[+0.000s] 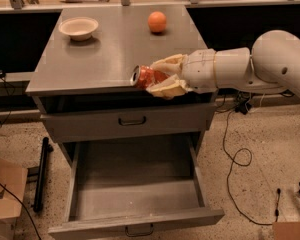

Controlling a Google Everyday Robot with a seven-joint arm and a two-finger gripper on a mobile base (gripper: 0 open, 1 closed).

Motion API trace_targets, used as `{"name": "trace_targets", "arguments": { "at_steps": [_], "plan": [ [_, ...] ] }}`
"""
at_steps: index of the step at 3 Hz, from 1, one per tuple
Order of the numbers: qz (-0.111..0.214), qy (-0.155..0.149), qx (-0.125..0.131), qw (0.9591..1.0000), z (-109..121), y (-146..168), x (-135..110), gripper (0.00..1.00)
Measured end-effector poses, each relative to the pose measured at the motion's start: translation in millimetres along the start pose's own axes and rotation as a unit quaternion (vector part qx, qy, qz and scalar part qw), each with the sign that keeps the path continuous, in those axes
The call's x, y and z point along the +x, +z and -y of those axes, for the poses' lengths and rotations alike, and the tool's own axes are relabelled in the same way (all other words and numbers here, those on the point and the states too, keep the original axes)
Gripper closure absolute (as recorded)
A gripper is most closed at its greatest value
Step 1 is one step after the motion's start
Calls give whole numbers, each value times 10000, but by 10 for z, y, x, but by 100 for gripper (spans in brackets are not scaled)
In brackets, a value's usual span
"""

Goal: Pick coke can from middle drawer and place on counter

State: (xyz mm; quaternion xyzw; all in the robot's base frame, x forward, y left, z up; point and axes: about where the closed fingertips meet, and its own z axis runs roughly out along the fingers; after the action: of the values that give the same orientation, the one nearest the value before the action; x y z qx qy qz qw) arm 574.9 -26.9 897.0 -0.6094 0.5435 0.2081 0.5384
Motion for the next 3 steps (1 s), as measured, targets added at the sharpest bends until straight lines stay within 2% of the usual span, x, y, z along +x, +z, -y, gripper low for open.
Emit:
{"name": "trace_targets", "arguments": {
  "at_steps": [1, 2, 3],
  "plan": [
    [-216, -591, -80, 9980, 281, 204, -100, 100],
    [-508, -1286, -417, 9895, 497, 433, -250, 100],
    [-709, -1558, -912, 9810, 713, 796, -110, 81]
  ]
}}
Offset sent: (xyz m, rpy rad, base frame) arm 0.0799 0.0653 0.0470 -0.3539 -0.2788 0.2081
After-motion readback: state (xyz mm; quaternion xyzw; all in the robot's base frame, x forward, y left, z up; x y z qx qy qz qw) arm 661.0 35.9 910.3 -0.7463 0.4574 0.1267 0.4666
